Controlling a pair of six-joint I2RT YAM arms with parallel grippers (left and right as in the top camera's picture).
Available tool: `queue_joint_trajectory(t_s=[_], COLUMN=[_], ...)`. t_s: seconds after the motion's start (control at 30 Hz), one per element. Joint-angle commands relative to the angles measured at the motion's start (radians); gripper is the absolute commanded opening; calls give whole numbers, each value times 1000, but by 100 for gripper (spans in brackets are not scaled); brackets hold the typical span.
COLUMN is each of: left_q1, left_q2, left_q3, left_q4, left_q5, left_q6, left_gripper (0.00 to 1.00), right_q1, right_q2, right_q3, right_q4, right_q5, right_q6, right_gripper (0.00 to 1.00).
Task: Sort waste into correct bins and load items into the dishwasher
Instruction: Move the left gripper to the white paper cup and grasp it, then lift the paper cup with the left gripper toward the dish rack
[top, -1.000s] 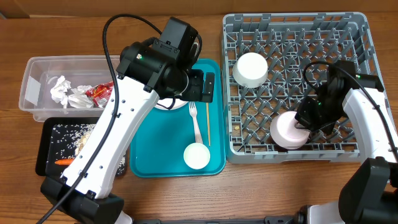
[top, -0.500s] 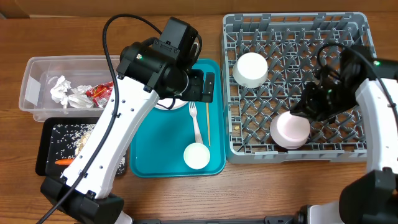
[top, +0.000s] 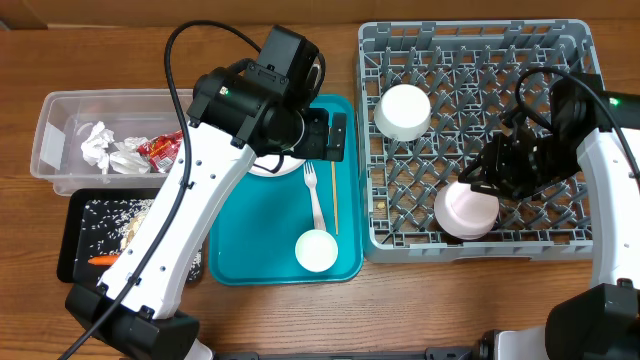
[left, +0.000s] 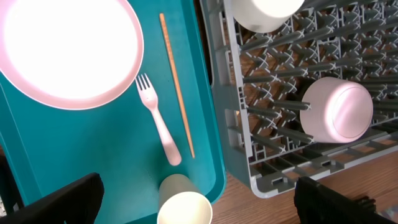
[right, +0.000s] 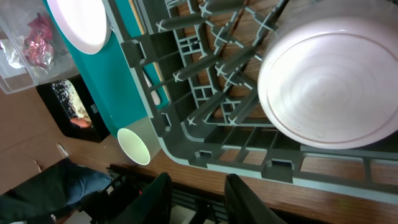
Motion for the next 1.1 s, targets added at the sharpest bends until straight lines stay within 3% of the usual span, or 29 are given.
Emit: queue_joint_trajectory(t_s=[0.0, 0.17, 0.3, 0.57, 1.07], left_q1=[2, 2, 2, -8, -70], left_q2=[0, 0, 0, 0, 0], left_q3=[18, 18, 13, -140, -565], left_q4=[-5, -19, -127, -286, -35], left_q5=[-7, 0, -7, -3, 77], left_q6=[2, 52, 52, 28, -63], left_gripper=[100, 100, 84, 80, 77], right_q1=[5, 5, 5, 5, 5], right_q2=[-14, -14, -14, -14, -14], right_q3=[14, 14, 14, 14, 14], right_q4=[-1, 10, 10, 21, 25], right_q5=[-24, -24, -24, -24, -24], right_q6=[-31, -30, -30, -30, -30], right_gripper=[31, 31, 31, 36, 36])
